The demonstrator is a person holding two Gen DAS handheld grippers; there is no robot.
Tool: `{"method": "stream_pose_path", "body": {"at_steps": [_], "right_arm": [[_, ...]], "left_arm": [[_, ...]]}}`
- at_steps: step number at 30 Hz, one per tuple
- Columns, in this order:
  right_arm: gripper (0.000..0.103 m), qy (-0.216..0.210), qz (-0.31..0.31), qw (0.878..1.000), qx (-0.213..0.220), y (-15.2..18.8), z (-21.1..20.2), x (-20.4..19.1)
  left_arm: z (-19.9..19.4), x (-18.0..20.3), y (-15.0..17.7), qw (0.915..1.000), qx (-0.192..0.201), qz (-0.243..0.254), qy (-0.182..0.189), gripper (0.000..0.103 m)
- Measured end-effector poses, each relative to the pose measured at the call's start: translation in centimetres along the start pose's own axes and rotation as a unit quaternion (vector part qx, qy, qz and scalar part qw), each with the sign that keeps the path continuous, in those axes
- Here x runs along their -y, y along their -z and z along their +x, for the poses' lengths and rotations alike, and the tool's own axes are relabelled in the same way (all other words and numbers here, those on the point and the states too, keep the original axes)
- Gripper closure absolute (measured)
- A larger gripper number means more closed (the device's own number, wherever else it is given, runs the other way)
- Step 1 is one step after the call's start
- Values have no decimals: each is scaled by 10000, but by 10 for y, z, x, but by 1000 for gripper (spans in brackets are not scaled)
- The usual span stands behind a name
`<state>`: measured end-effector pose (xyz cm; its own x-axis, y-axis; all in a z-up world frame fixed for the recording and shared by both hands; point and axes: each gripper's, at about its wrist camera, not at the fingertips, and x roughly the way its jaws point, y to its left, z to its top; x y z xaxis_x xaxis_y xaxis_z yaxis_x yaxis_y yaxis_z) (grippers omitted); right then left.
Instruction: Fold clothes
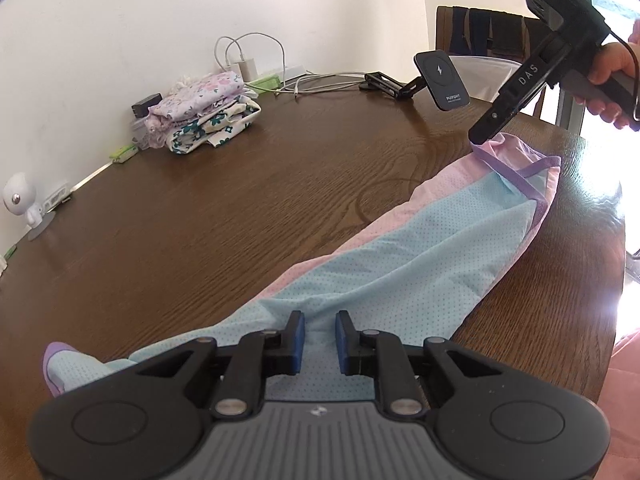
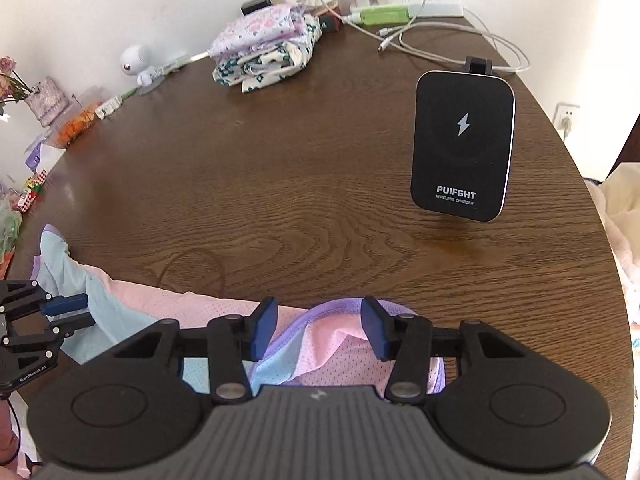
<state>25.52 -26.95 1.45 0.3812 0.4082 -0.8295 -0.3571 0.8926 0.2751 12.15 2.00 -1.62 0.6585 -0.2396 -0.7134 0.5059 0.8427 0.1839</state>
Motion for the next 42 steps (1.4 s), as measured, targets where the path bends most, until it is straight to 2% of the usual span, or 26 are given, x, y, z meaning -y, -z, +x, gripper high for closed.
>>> {"method": "stream_pose_path", "body": {"at_steps": [4,7,8,9,11,15,17,21,24,29,35,38,40,42], "right_arm": [[62,206,326,9973,-625,-19,14,-3],[73,429,402,9952,-779,-22,22,-9],[89,448,435,9953,-744,-20,20,-8],[100,468,468,9953,-709,-18,19,-8],[100,496,546,9953,-627,-14,16,-7],[100,51,1251,9921,89,7,-12,17],[100,-295,1597,9855,500,23,-25,30],[100,-651,2259,9659,1088,57,-32,61],[100,-832,2492,9534,1485,74,-31,76],[100,-1011,2533,9457,1771,84,-25,87],[100,-1141,2294,9441,2075,85,-15,87],[100,-1053,2309,9456,2035,85,-9,91],[99,-1017,2292,9477,1973,86,-7,92],[92,-997,2208,9491,2013,88,-12,91]], "left_arm": [[0,-2,2,10000,73,-36,56,88],[0,-6,4,9997,135,-160,129,88],[-1,-7,5,9996,154,-197,149,88],[-1,-8,5,9995,171,-225,166,88],[-1,-9,7,9992,205,-280,200,87],[-3,-11,9,9987,269,-361,234,87],[-3,-11,10,9986,286,-392,230,87],[-4,-11,11,9983,285,-465,211,87],[-4,-10,10,9982,263,-515,177,87],[-4,-11,10,9973,252,-682,131,86],[-3,-11,8,9961,218,-848,79,85],[-4,-9,7,9956,218,-904,104,78],[-5,-7,7,9955,221,-904,158,67],[-9,-9,6,9944,265,-995,229,64]]}}
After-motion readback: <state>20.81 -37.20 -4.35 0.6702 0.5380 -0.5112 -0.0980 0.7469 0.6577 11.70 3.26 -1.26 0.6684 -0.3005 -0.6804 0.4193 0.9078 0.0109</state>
